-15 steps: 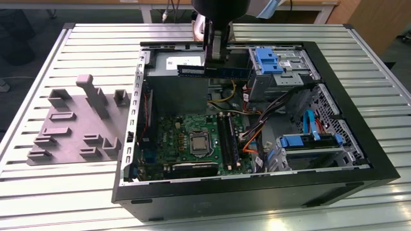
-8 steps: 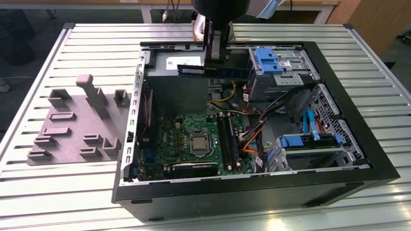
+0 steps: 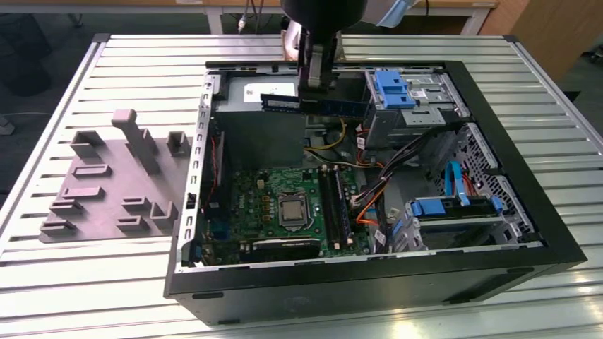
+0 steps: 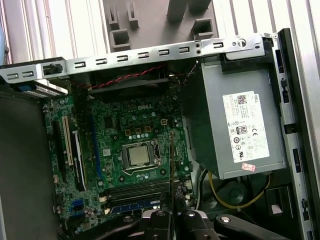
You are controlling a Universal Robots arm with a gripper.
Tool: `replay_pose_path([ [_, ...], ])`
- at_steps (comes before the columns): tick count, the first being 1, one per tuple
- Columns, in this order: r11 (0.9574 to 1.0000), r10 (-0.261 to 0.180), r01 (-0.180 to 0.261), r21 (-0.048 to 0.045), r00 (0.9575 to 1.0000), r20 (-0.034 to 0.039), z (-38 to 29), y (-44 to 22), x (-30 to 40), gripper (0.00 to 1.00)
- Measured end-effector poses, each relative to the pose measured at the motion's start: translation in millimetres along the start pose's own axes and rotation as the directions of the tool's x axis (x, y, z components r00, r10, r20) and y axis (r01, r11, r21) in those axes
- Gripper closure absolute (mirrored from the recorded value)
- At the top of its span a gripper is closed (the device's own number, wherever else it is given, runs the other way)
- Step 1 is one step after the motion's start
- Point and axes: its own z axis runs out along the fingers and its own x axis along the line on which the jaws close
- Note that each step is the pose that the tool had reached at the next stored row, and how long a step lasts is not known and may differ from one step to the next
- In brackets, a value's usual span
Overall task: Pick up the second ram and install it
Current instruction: 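Insert the second ram into the second slot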
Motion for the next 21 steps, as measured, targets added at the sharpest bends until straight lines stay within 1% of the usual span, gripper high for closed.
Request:
replay_pose_path([
  [3,0.9998,0.021,-0.021,0.0011,0.9998,0.0008,0.2,0.0,0.0,0.86],
  [6,0.9987,0.052,-0.052,0.0027,0.9987,0.002,0.3,0.0,0.0,0.86],
  [10,0.9955,0.095,-0.095,0.0049,0.9955,0.004,0.6,0.0,0.0,0.86],
  [13,0.992,0.126,-0.126,0.0065,0.992,0.0055,0.7,0.0,0.0,0.86],
  [17,0.9852,0.171,-0.171,0.0087,0.9852,0.0077,0.9,0.0,0.0,0.86],
  [19,0.9801,0.198,-0.198,0.0099,0.9801,0.0091,1.0,0.0,0.0,0.86],
  [21,0.9737,0.227,-0.228,0.0112,0.9737,0.0106,1.2,0.0,0.1,0.86],
])
